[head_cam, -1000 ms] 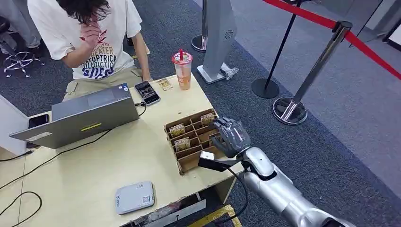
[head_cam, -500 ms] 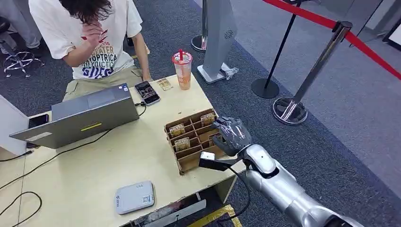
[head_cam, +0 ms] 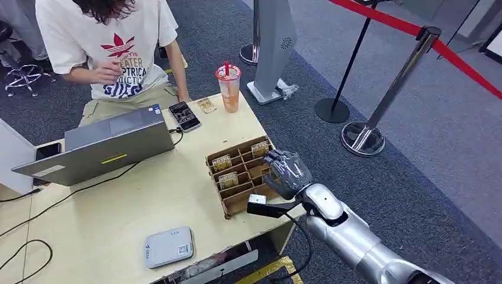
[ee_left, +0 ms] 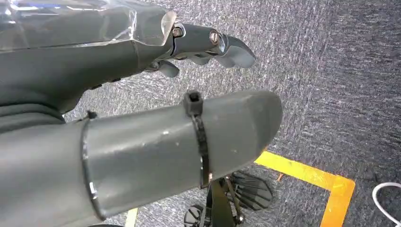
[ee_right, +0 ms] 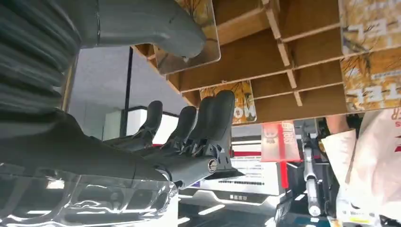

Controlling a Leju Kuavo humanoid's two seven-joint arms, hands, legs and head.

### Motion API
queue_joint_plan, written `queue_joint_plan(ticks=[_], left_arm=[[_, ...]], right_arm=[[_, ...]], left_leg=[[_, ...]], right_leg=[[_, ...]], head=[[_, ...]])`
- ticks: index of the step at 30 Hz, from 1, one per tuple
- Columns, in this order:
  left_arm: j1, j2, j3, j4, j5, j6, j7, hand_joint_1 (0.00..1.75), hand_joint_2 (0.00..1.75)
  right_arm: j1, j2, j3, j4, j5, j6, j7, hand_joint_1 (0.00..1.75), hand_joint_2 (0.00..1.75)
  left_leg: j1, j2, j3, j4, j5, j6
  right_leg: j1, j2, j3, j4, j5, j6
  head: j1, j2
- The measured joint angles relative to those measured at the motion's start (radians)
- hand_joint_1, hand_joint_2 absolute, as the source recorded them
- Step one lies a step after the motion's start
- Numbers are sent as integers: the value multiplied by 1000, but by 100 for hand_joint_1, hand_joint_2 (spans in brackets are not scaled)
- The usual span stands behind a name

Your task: Pass the card to the sensor for recognition and then transmit it.

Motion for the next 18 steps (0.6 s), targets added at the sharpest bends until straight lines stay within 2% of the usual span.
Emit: queue_joint_plan(ticks=[3, 5, 7, 13, 18], left_arm=[[0, 0, 1, 0, -1, -1, 0, 0, 0], [0, 0, 2, 0, -1, -4, 0, 0, 0], [0, 0, 3, 0, -1, -5, 0, 0, 0], [0, 0, 3, 0, -1, -7, -6, 0, 0], [0, 1, 4, 0, -3, -8, -7, 0, 0]], right_arm=[[9, 0, 5, -9, 0, 12, 9, 91, 175], [14, 0, 8, -14, 2, 18, 10, 84, 175], [17, 0, 10, -18, 8, 22, 11, 93, 175], [22, 0, 14, -23, 12, 39, 18, 84, 175], [23, 0, 16, -23, 13, 41, 19, 94, 175]], left_leg=[[0, 0, 0, 0, 0, 0], [0, 0, 0, 0, 0, 0], [0, 0, 0, 0, 0, 0], [0, 0, 0, 0, 0, 0], [0, 0, 0, 0, 0, 0]], right_leg=[[0, 0, 0, 0, 0, 0], [0, 0, 0, 0, 0, 0], [0, 0, 0, 0, 0, 0], [0, 0, 0, 0, 0, 0], [0, 0, 0, 0, 0, 0]], head=[[0, 0], [0, 0], [0, 0], [0, 0], [0, 0]])
